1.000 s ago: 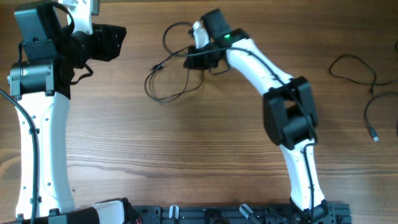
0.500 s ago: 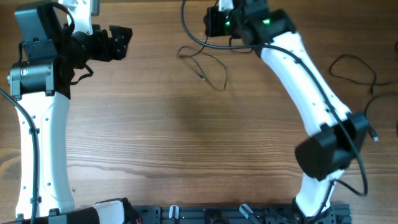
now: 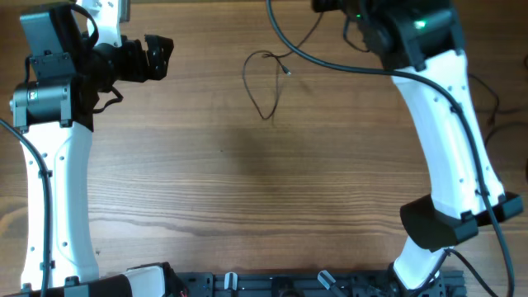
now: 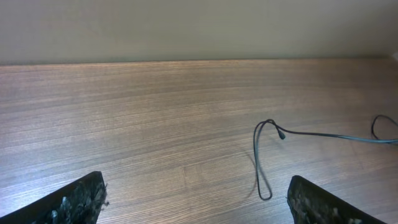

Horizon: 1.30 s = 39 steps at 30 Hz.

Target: Untangle cables

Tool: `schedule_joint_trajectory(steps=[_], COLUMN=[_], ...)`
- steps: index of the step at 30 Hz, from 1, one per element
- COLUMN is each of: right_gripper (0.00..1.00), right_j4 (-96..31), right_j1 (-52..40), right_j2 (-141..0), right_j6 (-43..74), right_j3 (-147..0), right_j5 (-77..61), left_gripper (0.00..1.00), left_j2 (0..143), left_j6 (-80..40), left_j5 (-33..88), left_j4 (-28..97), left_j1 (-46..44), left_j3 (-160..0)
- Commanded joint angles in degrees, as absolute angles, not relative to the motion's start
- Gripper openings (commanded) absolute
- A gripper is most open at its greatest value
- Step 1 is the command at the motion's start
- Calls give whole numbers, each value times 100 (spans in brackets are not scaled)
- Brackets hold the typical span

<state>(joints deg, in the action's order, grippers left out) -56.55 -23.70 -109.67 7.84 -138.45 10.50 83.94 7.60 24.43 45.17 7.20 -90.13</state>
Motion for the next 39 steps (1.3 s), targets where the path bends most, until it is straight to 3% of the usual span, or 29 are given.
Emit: schedule_joint_trajectory(steps=[1,10,21,39], right_gripper=[5,4,4,5], right_j4=[-5734,-6007,-6884,-8143], right_j1=[-2272,-1903,-1380,-1409], right_j2=[-10687,-9970,-9594,-12040], right_j6=[563,307,346,768], right_j3=[-14278,-14326,-14276,-14254], right_j5=[1717,2462,1806,-58], left_gripper=[96,96,96,97], left_j2=[8357,8357,8357,8357], left_j6=[764,764,762,764], left_j5=[2390,2390,2392,2392], left_j4=[4523,4523,4519,4501], left_j1=[753,753,753,753], left_j3=[-8991,-8991,-8991,-8991])
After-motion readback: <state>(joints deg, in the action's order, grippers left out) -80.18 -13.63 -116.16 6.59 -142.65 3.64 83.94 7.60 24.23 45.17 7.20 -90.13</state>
